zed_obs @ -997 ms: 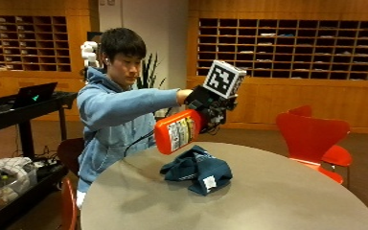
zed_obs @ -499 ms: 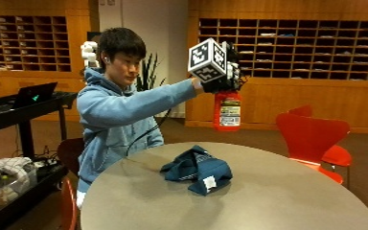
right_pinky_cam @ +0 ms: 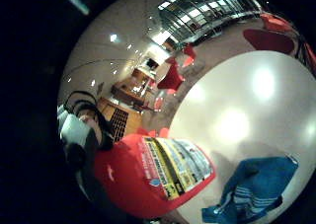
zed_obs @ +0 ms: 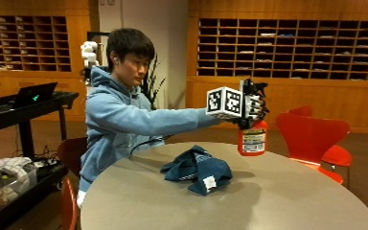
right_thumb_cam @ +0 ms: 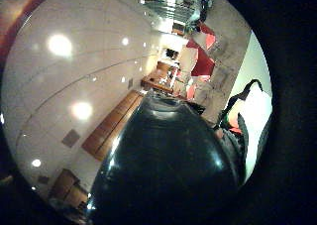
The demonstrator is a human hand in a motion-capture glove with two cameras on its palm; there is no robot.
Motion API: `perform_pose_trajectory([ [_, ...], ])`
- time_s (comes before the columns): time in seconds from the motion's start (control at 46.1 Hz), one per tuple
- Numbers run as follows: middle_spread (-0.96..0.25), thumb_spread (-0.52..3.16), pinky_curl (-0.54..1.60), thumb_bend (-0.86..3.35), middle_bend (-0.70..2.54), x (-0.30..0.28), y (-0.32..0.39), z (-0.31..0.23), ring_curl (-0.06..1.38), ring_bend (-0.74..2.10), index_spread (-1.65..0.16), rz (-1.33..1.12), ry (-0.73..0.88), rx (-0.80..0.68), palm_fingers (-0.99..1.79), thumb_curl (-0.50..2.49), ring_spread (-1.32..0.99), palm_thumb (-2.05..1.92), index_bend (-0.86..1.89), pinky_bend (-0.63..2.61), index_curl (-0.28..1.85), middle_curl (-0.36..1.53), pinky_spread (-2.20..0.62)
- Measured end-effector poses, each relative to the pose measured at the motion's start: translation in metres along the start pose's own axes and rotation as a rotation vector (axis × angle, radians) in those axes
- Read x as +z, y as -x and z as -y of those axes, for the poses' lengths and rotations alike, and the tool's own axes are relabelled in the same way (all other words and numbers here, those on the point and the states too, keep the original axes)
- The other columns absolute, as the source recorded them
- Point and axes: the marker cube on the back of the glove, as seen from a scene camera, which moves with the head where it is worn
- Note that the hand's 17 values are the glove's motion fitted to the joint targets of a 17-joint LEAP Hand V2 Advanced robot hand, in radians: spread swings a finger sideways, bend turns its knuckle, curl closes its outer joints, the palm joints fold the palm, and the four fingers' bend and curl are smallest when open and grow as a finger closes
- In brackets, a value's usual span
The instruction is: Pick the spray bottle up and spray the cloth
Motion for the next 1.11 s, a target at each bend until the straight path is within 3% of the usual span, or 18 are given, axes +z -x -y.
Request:
perform_pose_trajectory([
  [0.39, -0.12, 0.33, 0.39, -0.03, 0.56, 0.06, -0.061, 0.01, 0.44, 0.58, -0.19, -0.03, -0.094, 0.05, 1.39, 0.81, -0.17, 0.87, 0.42, 0.39, 0.52, 0.48, -0.22],
  [0.542, -0.12, 0.33, 0.39, -0.04, 0.56, 0.079, -0.071, 0.005, 0.44, 0.59, -0.19, -0.069, -0.004, 0.032, 1.36, 0.81, -0.17, 0.87, 0.38, 0.42, 0.52, 0.48, -0.22],
  [0.629, -0.15, 0.38, 0.42, -0.03, 0.49, 0.081, -0.075, 0.001, 0.44, 0.58, -0.21, -0.09, 0.089, 0.042, 1.1, 0.8, -0.17, 0.89, 0.19, 0.53, 0.48, 0.47, -0.2],
  [0.845, -0.16, 0.66, 0.42, -0.03, 0.4, 0.061, -0.077, -0.006, 0.45, 0.53, -0.24, -0.103, 0.138, 0.061, 0.66, 0.75, -0.15, 0.84, 0.0, 0.46, 0.38, 0.46, -0.07],
  [1.105, -0.12, 0.83, 0.4, -0.03, 0.36, 0.04, -0.07, -0.018, 0.42, 0.55, -0.24, -0.075, 0.113, 0.065, 0.45, 0.68, -0.11, 0.81, 0.02, 0.54, 0.23, 0.44, 0.04],
])
